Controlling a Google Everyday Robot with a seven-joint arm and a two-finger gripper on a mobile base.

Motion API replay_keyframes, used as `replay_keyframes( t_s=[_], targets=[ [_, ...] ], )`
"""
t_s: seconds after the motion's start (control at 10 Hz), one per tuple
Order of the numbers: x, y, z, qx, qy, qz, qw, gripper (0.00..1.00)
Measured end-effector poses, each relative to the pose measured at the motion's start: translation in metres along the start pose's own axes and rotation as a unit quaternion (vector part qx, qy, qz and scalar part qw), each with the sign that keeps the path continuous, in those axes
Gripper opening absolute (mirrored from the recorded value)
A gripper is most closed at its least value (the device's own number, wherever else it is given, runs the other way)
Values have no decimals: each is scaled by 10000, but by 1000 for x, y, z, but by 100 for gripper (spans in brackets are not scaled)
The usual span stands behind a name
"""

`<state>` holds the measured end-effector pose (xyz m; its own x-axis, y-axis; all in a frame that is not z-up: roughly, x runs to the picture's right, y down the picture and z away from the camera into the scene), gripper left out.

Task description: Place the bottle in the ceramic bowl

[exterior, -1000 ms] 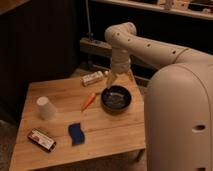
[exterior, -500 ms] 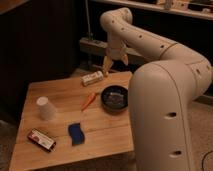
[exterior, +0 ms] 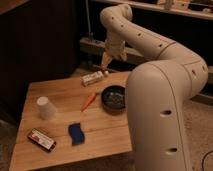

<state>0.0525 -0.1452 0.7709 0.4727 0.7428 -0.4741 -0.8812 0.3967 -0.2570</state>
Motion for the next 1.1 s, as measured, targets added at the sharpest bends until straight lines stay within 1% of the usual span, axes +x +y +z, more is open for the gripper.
replay_keyframes(
  t_s=[0.2,0.3,0.5,0.6,0.7,0.8,0.9,1.0,1.1],
  targets=[
    [0,0,1,10,9,-6,10000,78],
    [-1,-2,4,16,-7,-120,9999,78],
    [-3,-10,21,-56,-97,-404,9991,78],
    [-3,-18,40,-180,-208,-781,9966,78],
    [-4,-20,50,-291,-321,-1099,9930,78],
    [-3,-25,57,-380,-433,-1403,9884,78],
    [-2,-30,58,-420,-562,-1582,9849,78],
    [-2,-32,56,-458,-802,-1802,9793,78],
    [-1,-33,53,-451,-1073,-2107,9706,78]
  ],
)
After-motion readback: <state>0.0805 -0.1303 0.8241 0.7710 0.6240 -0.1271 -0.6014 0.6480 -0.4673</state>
